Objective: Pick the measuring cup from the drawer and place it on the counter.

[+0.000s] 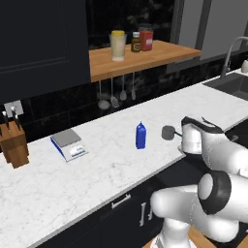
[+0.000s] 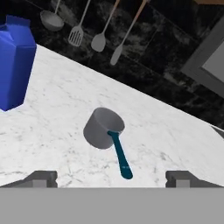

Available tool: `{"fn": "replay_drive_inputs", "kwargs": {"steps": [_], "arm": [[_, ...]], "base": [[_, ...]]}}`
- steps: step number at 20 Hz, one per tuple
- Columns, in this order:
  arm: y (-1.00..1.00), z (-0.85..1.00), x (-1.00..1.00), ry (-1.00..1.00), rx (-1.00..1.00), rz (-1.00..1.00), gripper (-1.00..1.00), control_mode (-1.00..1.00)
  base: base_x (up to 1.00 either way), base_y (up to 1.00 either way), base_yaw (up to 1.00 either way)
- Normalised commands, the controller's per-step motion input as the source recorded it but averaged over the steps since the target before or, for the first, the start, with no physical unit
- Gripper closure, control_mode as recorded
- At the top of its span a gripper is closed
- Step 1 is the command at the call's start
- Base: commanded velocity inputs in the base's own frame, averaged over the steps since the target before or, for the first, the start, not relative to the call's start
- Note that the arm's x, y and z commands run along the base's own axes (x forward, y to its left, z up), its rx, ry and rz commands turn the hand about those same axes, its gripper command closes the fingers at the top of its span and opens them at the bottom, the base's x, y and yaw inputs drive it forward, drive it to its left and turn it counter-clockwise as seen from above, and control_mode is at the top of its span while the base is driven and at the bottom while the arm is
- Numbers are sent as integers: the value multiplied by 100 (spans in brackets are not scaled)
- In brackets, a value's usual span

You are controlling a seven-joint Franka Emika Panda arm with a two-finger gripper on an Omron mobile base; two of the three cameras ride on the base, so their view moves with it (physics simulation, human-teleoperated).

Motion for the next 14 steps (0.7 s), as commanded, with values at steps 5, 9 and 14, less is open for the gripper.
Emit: {"fn": "replay_drive_inputs", "kwargs": {"steps": [5, 9, 14], "arm": [[-17, 100, -42, 2, 0, 3, -100, -100], [-41, 100, -52, 13, 0, 2, -100, -100], [-30, 100, -65, 25, 0, 7, -100, -100]], "base": [[0, 0, 0], [0, 0, 0], [0, 0, 0]]}}
